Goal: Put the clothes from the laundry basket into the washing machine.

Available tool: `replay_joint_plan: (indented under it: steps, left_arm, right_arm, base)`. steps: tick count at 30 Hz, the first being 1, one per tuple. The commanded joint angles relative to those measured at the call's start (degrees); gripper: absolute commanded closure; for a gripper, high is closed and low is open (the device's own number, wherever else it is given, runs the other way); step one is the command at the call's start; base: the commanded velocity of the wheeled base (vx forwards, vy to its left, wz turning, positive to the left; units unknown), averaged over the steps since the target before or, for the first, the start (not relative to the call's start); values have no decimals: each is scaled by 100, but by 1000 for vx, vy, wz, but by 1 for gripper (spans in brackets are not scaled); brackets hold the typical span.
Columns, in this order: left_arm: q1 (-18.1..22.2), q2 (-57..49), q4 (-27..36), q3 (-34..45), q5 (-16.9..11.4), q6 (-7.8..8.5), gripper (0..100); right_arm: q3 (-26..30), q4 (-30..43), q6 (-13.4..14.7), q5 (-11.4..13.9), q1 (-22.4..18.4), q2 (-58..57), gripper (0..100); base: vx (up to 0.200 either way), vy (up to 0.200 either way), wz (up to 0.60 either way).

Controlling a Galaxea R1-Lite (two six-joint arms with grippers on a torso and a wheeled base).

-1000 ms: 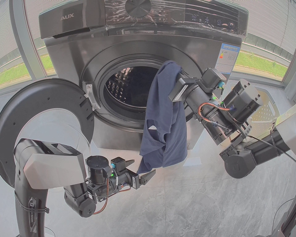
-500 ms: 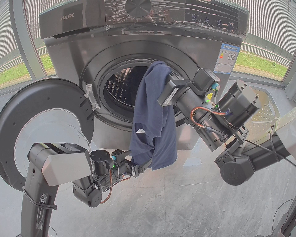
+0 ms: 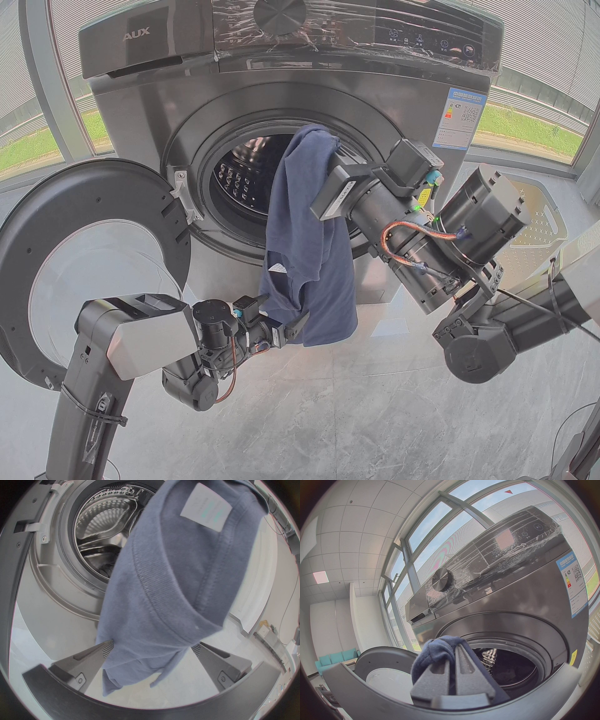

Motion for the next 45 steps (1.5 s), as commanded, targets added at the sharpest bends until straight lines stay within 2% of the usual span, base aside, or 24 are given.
replay_joint_plan:
  steps: [1,15,33,45]
  left_arm:
    - [126,282,-4,-414,137,18,0]
    - [223,361,23,-783,251,18,0]
    - [311,9,-21,-713,313,-8,0]
    - [372,80,-21,-721,304,18,0]
  right_arm:
    - [4,-26,1,-4,45,-20,100]
    - [145,-70,-8,4,37,-11,100]
    - [321,-87,-52,66,-596,-29,100]
    - [321,-78,-69,66,-570,-20,100]
  base:
    - [0,0,0]
    - [0,0,0]
    - [0,0,0]
    - [0,0,0]
